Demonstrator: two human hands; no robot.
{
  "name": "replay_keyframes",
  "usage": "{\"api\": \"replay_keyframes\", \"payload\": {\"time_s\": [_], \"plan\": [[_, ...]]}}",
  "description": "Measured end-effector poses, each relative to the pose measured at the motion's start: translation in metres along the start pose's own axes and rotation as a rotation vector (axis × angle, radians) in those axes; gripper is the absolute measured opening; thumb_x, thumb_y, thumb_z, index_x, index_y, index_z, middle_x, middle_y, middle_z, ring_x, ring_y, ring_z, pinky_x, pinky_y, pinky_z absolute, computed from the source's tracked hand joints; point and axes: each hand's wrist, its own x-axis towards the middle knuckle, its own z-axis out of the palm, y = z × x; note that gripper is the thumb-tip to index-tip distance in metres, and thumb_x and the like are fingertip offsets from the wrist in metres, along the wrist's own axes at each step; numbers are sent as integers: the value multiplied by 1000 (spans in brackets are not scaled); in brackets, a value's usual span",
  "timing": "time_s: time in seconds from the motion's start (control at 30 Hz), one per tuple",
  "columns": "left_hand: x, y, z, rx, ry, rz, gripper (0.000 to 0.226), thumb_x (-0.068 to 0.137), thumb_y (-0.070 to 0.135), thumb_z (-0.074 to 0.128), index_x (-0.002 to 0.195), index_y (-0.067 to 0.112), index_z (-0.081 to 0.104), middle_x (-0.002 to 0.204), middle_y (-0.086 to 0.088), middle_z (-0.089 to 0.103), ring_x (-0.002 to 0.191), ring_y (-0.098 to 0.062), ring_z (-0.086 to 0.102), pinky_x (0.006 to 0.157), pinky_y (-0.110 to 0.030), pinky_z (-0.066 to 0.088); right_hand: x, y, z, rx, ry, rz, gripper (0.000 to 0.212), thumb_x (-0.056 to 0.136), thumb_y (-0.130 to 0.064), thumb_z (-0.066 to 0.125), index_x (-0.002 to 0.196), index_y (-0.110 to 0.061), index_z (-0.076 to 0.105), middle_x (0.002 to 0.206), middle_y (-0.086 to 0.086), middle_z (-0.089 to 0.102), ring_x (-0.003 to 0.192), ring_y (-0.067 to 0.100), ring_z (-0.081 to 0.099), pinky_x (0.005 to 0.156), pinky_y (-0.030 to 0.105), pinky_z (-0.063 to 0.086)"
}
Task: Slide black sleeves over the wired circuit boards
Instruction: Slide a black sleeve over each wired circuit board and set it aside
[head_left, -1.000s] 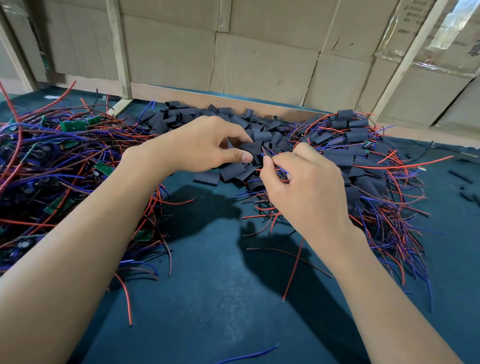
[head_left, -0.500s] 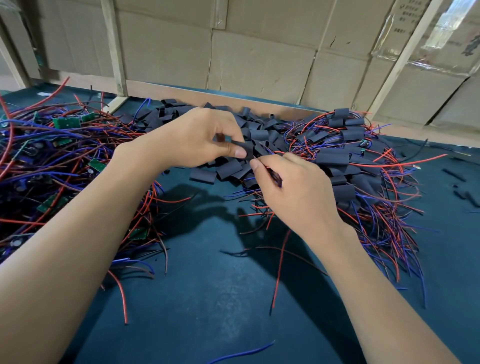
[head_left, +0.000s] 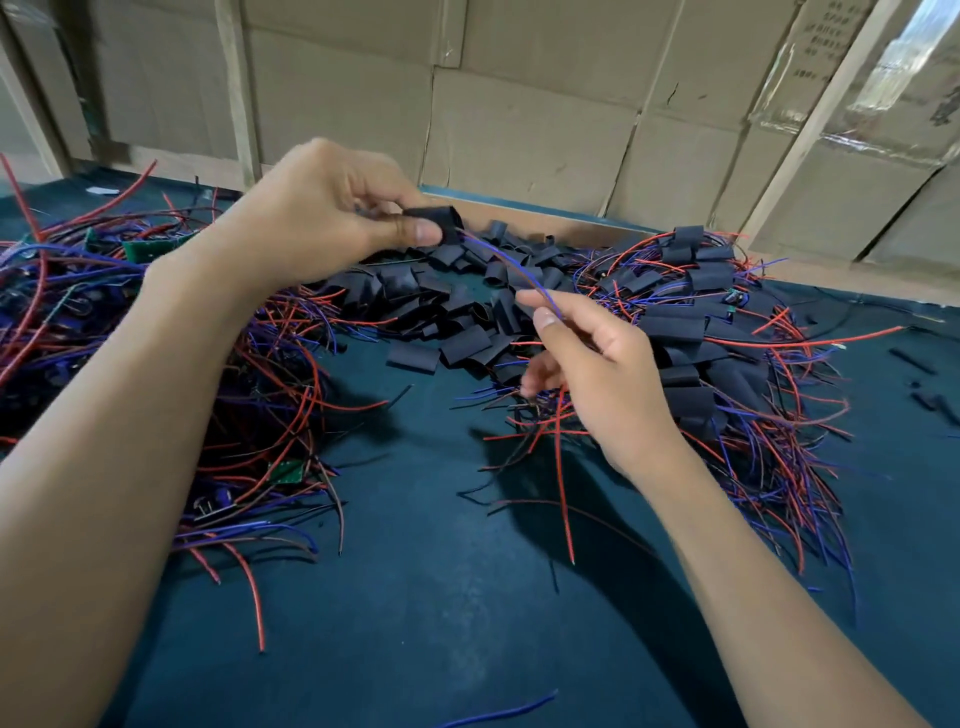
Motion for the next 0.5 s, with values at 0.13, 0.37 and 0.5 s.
{"api": "replay_keyframes", "payload": {"time_s": [0.13,0.37,0.5], "plan": [[-2,-1,1,19,-132,-28,24,83,34,78,106,29,78,105,4,73,100,-18,68,95,-34,51,2,-2,-4,67,-68,31,27,102,-29,57,124,-29,72,52,-18,38,42,3,33,42,10,28],[5,25,35,274,-362,96,28,84,44,77,111,42,75,105,13,70,106,-11,55,102,-44,40,-1,-6,3,-85,-116,31,17,95,-35,57,89,-29,71,55,-15,36,45,4,30,45,11,25],[6,27,38,180,-314,87,15,90,27,73,99,17,80,88,-3,74,86,-23,65,82,-42,49,2,-11,4,310,-66,272,23,78,-15,64,92,-30,72,65,-2,52,45,12,36,41,19,24]]}}
